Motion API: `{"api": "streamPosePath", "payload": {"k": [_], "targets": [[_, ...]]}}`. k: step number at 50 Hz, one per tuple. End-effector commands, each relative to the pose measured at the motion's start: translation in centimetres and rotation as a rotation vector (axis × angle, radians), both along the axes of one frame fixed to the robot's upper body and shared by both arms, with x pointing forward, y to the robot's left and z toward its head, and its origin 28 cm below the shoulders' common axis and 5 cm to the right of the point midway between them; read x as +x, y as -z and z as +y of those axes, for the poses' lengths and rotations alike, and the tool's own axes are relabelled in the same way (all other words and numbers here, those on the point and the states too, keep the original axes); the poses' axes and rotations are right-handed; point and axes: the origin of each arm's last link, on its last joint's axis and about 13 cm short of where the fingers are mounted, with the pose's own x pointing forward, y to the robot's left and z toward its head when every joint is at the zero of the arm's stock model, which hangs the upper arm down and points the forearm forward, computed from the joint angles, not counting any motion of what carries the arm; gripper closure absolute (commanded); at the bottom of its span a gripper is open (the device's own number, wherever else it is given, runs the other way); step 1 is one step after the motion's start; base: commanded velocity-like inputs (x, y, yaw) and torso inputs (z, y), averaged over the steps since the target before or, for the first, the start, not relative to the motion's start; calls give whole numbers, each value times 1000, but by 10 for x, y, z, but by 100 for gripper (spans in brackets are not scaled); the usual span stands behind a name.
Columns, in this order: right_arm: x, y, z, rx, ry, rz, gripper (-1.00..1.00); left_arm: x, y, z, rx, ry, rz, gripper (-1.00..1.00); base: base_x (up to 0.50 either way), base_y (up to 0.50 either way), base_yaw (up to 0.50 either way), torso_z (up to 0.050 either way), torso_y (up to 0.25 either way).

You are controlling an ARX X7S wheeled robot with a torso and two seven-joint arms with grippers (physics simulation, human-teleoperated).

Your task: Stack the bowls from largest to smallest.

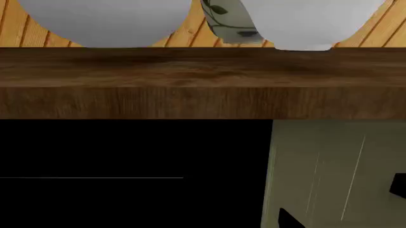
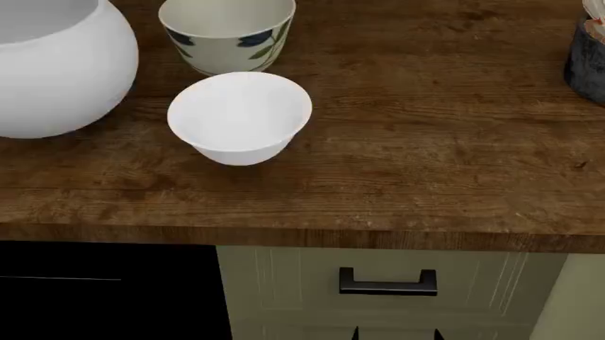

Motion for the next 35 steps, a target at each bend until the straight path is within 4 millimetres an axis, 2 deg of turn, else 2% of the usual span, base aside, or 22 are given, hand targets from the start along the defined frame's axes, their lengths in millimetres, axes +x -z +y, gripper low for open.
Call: {"api": "streamPosePath", "payload": {"k": [1, 14, 35], "targets": [[0, -1, 1, 0, 0, 0, -100, 0, -2, 0, 0, 0, 0, -100, 0, 0, 0, 0, 0], [0, 1, 1, -4, 3, 2, -100, -1, -2, 1, -40, 34, -13, -100, 0, 0, 0, 1, 0], [1, 0, 1, -11, 1, 7, -100, -3, -3, 2, -55, 46, -33, -100, 0, 0, 0, 49, 0]]}}
